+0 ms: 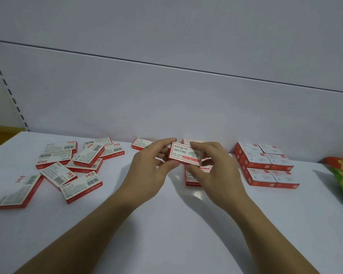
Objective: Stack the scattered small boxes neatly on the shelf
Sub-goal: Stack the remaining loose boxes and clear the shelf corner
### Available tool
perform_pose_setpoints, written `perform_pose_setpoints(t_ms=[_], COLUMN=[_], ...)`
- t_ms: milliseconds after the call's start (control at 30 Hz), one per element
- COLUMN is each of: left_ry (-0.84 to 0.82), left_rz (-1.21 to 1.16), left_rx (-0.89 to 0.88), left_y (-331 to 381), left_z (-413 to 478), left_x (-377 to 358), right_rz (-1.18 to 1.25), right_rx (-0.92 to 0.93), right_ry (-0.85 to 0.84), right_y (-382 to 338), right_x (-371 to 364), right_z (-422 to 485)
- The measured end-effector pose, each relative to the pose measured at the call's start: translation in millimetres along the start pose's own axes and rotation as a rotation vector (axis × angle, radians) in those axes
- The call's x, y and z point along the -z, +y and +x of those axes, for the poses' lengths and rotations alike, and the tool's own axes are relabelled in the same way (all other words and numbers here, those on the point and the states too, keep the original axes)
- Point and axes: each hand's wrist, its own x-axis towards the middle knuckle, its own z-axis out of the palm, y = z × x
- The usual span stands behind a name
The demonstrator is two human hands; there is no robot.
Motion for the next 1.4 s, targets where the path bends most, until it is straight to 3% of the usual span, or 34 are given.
perform_pose_setpoints(t_ms=[200, 433, 567, 767, 967, 1100, 1167, 1200, 1300, 1400], left_ry=[0.001, -0.15, -0.214, -0.246, -0.238, -0.286, -0.23, -0.218, -0.273, -0.219], left_rz=[0.114, 0.628, 0.796, 0.857, 0.82, 0.837, 0.771, 0.846, 0.808, 0.792], left_rx=[-0.046, 0.027, 0.028, -0.076, -0.119, -0.053, -0.175, -0.228, -0.201, -0.263], left_y=[-5, -13, -16, -21, -23, -20, -34, -17, -1, -9], left_z=[3, 11, 18, 25, 24, 14, 19, 23, 11, 19], left_x=[-1, -2, -10, -19, -21, -12, -13, -41, -30, -38], right_rz=[-0.385, -0.59, -0.65, -0.651, -0.682, -0.782, -0.801, -0.859, -0.794, -0.739], right_rx=[0.178, -0.195, -0.271, -0.332, -0.293, -0.268, -0.19, -0.272, -0.125, -0.152], right_ry=[-0.016, -0.032, -0.087, -0.146, -0.07, -0.146, -0.201, -0.192, -0.136, -0.004], right_y=[7, 54, 74, 89, 91, 77, 76, 81, 88, 77], right_x=[8, 34, 32, 27, 17, -2, 8, 35, 32, 26], right_z=[17, 64, 75, 84, 82, 78, 74, 67, 66, 67])
